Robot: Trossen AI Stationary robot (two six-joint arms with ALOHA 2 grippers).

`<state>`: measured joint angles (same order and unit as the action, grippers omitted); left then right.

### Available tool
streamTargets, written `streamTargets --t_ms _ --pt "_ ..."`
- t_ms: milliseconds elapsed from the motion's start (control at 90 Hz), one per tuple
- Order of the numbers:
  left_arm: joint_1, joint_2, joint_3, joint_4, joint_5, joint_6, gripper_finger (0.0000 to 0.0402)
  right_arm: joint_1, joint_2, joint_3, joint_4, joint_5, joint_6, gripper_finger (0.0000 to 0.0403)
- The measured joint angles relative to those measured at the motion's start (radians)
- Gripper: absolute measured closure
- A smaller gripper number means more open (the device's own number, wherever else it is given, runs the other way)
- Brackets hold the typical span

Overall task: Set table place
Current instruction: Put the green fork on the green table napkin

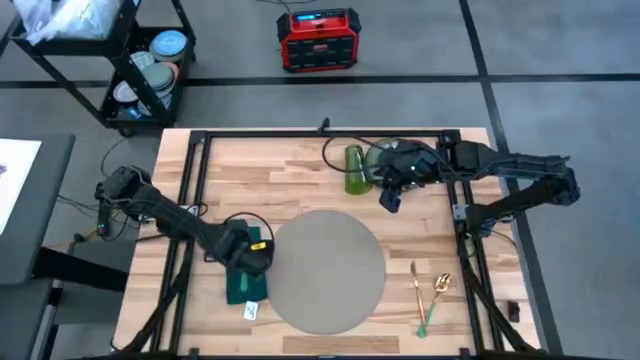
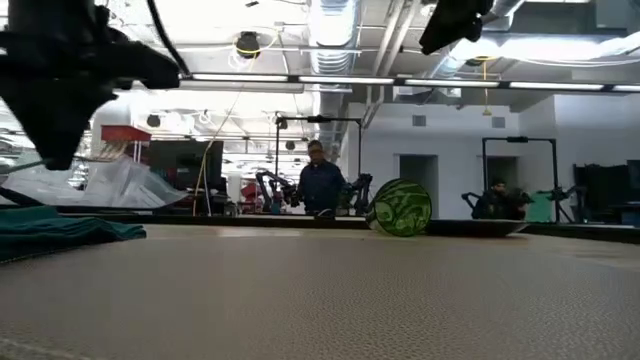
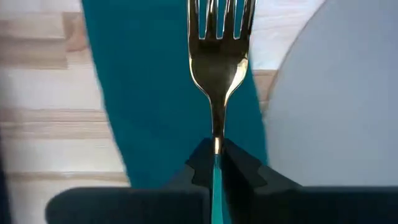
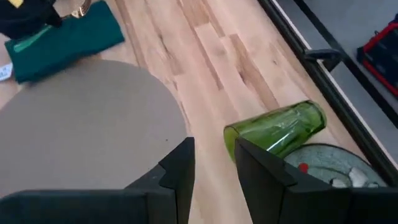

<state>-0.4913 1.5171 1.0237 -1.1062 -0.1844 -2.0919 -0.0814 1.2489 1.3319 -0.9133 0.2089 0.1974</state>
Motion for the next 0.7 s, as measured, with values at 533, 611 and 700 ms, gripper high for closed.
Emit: streamTargets --t_ms 533,611,700 --pt "-0.067 0.049 -0.106 0.155 0.034 -0.134 0.0402 0.004 0.0 0.0 -0.019 -0.002 -0.025 0.03" --pt "-0.062 0.049 -0.12 0.151 0.036 -0.134 0.0402 0.014 0.0 0.0 -0.027 -0.002 -0.023 0.03" --pt "-0.06 0.045 -0.128 0.149 0.041 -0.134 0.0402 0.026 0.0 0.0 -0.028 -0.003 -0.022 0.03"
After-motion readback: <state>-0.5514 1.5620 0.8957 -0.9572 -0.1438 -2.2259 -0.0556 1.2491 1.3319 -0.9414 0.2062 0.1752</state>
